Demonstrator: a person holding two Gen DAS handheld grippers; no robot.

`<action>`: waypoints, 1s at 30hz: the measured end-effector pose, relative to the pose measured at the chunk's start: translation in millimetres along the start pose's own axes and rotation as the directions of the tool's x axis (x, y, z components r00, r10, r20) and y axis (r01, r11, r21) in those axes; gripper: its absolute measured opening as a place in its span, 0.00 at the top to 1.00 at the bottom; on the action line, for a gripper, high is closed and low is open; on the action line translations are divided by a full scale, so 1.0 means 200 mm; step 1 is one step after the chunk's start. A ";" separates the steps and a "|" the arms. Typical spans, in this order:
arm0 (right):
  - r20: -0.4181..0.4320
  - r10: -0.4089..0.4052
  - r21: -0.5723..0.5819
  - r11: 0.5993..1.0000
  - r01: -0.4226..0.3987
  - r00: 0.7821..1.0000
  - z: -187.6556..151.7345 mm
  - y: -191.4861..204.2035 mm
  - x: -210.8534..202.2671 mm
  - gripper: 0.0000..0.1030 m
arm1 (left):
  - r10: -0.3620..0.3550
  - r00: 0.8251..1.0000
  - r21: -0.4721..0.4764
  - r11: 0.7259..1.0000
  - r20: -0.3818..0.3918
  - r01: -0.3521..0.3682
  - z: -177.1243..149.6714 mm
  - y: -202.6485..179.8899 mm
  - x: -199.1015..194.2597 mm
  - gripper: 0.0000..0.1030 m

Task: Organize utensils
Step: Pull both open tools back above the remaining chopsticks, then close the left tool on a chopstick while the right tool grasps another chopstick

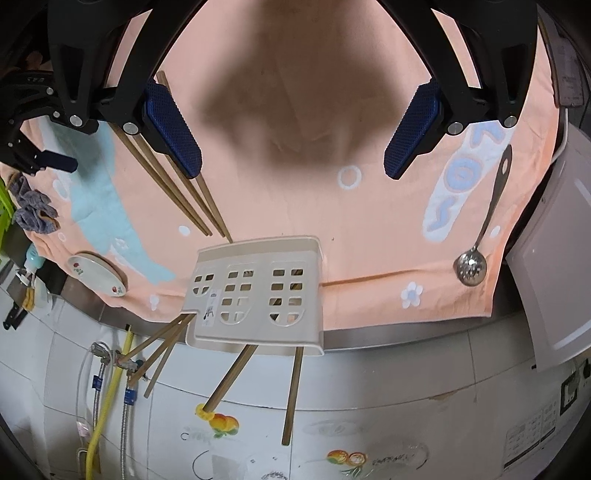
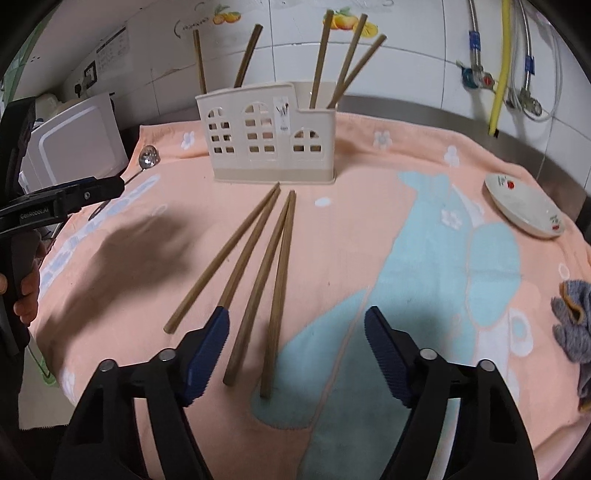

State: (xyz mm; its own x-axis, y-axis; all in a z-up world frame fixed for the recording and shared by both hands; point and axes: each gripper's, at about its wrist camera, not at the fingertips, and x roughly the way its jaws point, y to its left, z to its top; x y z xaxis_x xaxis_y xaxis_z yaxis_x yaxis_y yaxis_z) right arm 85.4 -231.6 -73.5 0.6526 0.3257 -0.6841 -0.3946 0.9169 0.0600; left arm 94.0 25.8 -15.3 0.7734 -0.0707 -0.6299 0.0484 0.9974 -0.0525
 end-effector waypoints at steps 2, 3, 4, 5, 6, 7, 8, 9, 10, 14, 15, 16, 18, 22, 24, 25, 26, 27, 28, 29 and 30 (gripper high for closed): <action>-0.008 0.006 0.006 1.000 -0.006 1.000 -0.01 0.00 0.01 0.37 | -0.003 1.000 -0.003 1.000 -0.006 0.003 -0.01 0.00 0.00 0.05; -0.011 0.008 0.006 1.000 -0.008 1.000 -0.02 0.00 0.01 0.39 | -0.003 1.000 -0.003 1.000 -0.010 0.003 -0.02 0.00 0.01 0.05; -0.016 0.010 0.007 1.000 -0.010 1.000 -0.02 0.00 0.02 0.41 | -0.003 1.000 -0.002 1.000 -0.014 0.003 -0.03 -0.01 0.01 0.05; -0.019 0.013 0.008 1.000 -0.012 1.000 -0.02 0.00 0.03 0.44 | -0.003 1.000 -0.002 1.000 -0.016 0.003 -0.03 -0.01 0.01 0.05; -0.022 0.016 0.009 1.000 -0.016 1.000 -0.02 0.00 0.03 0.47 | -0.005 1.000 -0.003 1.000 -0.019 0.005 -0.04 -0.01 0.02 0.05; -0.024 0.016 0.008 1.000 -0.016 1.000 -0.02 0.01 0.04 0.49 | -0.007 1.000 -0.004 1.000 -0.022 0.007 -0.04 -0.01 0.02 0.05; -0.027 0.021 0.009 1.000 -0.021 0.999 -0.02 0.01 0.04 0.53 | -0.010 1.000 -0.004 1.000 -0.024 0.010 -0.04 -0.02 0.02 0.05; -0.032 0.024 0.009 1.000 -0.024 0.999 -0.02 0.01 0.05 0.58 | -0.012 1.000 -0.003 1.000 -0.026 0.012 -0.05 -0.02 0.02 0.05; -0.035 0.027 0.010 1.000 -0.027 0.999 -0.02 0.01 0.06 0.61 | -0.013 1.000 -0.002 1.000 -0.028 0.013 -0.05 -0.02 0.02 0.05; -0.049 0.034 0.008 0.999 -0.034 0.998 -0.03 0.03 0.08 0.75 | -0.024 0.999 0.000 1.000 -0.038 0.024 -0.07 -0.04 0.03 0.05; -0.051 0.037 0.009 0.999 -0.037 0.998 -0.03 0.03 0.08 0.77 | -0.026 0.999 0.002 1.000 -0.039 0.026 -0.08 -0.04 0.03 0.05; -0.052 0.041 0.010 0.999 -0.041 0.998 -0.03 0.04 0.08 0.78 | -0.028 0.999 0.003 1.000 -0.043 0.028 -0.08 -0.04 0.04 0.05; -0.051 0.044 0.008 0.999 -0.044 0.998 -0.03 0.04 0.09 0.82 | -0.037 0.998 0.006 0.999 -0.048 0.037 -0.09 -0.05 0.04 0.05; -0.062 0.044 -0.004 0.999 -0.044 0.997 -0.03 0.06 0.11 0.86 | -0.057 0.997 0.015 0.998 -0.059 0.058 -0.11 -0.09 0.05 0.05; -0.068 0.046 -0.003 0.999 -0.047 0.997 -0.04 0.07 0.12 0.90 | -0.069 0.996 0.018 0.997 -0.063 0.070 -0.13 -0.10 0.05 0.05; -0.071 0.047 -0.003 0.999 -0.047 0.996 -0.04 0.07 0.12 0.91 | -0.079 0.995 0.021 0.997 -0.067 0.080 -0.13 -0.11 0.05 0.05; -0.073 0.044 -0.005 0.999 -0.045 0.996 -0.04 0.07 0.13 0.91 | -0.084 0.994 0.022 0.996 -0.070 0.085 -0.14 -0.12 0.05 0.05; -0.075 0.043 -0.007 0.999 -0.043 0.996 -0.04 0.07 0.13 0.91 | -0.089 0.993 0.024 0.996 -0.073 0.091 -0.14 -0.13 0.06 0.05; -0.077 0.042 -0.007 0.999 -0.042 0.996 -0.05 0.07 0.13 0.92 | -0.096 0.992 0.026 0.995 -0.076 0.098 -0.15 -0.14 0.06 0.05; -0.079 0.038 -0.009 0.999 -0.039 0.996 -0.05 0.07 0.14 0.92 | -0.100 0.992 0.027 0.994 -0.077 0.102 -0.15 -0.15 0.06 0.05; -0.077 0.037 -0.011 0.999 -0.038 0.996 -0.05 0.07 0.14 0.92 | -0.107 0.991 0.026 0.994 -0.079 0.110 -0.15 -0.16 0.06 0.05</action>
State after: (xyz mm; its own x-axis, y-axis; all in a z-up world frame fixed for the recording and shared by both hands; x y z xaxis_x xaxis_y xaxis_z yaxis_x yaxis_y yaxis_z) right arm 91.0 -212.1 -98.8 0.5857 0.3406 -0.7355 -0.4260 0.9013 0.0782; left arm 82.8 -6.9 -45.6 0.7112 -0.1778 -0.6801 0.1496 0.9836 -0.1007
